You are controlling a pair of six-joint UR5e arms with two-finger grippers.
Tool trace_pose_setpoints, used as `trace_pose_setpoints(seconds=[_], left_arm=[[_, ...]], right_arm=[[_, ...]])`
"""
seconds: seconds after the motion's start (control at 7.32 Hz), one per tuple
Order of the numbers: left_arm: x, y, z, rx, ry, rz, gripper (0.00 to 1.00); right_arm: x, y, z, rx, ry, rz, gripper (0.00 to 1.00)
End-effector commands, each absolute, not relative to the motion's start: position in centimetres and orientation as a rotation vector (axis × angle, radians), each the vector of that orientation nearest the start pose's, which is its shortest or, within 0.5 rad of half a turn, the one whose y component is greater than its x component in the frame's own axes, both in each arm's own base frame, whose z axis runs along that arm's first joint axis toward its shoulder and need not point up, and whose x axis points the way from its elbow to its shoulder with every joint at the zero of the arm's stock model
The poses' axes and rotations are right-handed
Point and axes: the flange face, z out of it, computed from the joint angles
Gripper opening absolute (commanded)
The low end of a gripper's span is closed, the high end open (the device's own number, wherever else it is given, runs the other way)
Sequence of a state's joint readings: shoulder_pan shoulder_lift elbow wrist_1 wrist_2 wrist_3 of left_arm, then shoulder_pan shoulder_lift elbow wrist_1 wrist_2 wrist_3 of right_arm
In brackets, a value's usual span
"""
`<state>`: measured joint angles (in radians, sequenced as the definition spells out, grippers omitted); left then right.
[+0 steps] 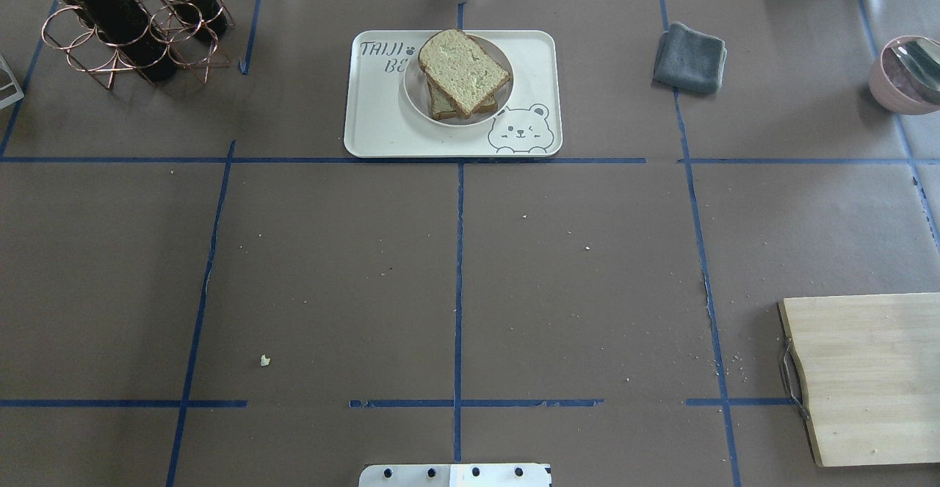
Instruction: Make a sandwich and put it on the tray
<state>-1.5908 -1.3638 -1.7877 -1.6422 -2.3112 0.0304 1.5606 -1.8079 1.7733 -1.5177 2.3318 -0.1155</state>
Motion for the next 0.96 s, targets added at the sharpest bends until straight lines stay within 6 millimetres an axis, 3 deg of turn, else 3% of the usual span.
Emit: trace_pose_setpoints(seconds=[0.0,0.82], left_arm=[[-7.47,-41.04,63.21,0.112,0.732,0.046,1.0],[-7.45,-40.82,63.93,0.098,0.735,0.041,1.0]], right_arm=[[5.87,-39.36,66.13,0.053,-0.758,-0.131,1.0],[5.19,-39.52,66.18,0.048,-0.76,-0.146,1.0]])
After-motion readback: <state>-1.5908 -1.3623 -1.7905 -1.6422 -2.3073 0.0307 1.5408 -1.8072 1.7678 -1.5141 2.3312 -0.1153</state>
